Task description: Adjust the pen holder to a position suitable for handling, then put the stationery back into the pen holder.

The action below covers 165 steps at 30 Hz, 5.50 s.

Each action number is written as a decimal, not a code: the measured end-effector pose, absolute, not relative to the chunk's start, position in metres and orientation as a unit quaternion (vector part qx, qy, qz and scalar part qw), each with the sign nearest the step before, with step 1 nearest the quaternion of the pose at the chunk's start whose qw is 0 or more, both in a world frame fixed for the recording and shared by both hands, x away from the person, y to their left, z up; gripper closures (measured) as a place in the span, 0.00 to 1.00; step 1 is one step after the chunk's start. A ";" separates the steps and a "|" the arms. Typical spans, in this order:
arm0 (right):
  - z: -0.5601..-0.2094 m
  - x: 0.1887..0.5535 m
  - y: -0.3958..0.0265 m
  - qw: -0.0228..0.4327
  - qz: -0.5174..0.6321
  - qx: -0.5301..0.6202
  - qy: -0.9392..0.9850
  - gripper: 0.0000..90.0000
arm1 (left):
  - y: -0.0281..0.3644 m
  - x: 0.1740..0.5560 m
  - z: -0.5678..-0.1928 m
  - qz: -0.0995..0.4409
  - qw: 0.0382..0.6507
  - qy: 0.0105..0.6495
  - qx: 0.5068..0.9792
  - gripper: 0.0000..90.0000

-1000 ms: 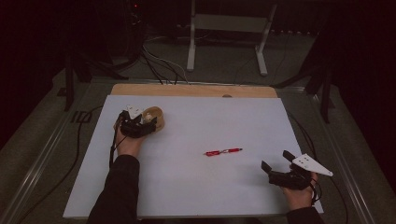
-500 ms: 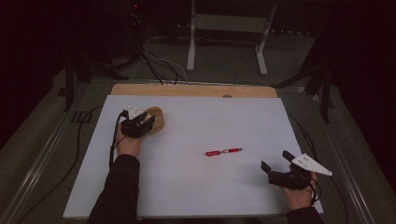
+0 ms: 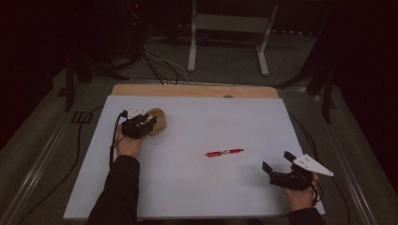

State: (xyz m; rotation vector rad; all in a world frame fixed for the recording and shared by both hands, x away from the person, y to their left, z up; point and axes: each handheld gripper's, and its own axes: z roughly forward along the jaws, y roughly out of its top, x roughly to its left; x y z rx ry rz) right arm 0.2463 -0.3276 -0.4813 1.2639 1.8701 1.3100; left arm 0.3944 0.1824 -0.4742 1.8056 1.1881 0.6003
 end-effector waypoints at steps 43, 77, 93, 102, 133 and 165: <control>-0.484 0.247 -0.330 0.258 0.497 0.464 0.686 0.00 | 0.119 0.338 -0.475 0.120 0.502 0.296 0.804 0.38; -0.485 0.247 -0.330 0.259 0.499 0.462 0.686 0.00 | 0.185 0.301 -0.462 0.259 0.452 0.419 0.744 0.02; -0.485 0.247 -0.331 0.260 0.500 0.462 0.684 0.00 | 0.215 0.265 -0.466 0.273 0.460 0.442 0.720 0.02; -0.484 0.247 -0.332 0.263 0.504 0.461 0.681 0.00 | 0.222 0.258 -0.475 0.271 0.463 0.443 0.718 0.02; -0.483 0.250 -0.331 0.245 0.519 0.453 0.683 0.00 | 0.231 0.256 -0.475 0.295 0.456 0.458 0.704 0.02; -0.432 0.322 -0.316 0.211 0.496 0.413 0.734 0.00 | 0.223 0.256 -0.479 0.283 0.458 0.450 0.713 0.02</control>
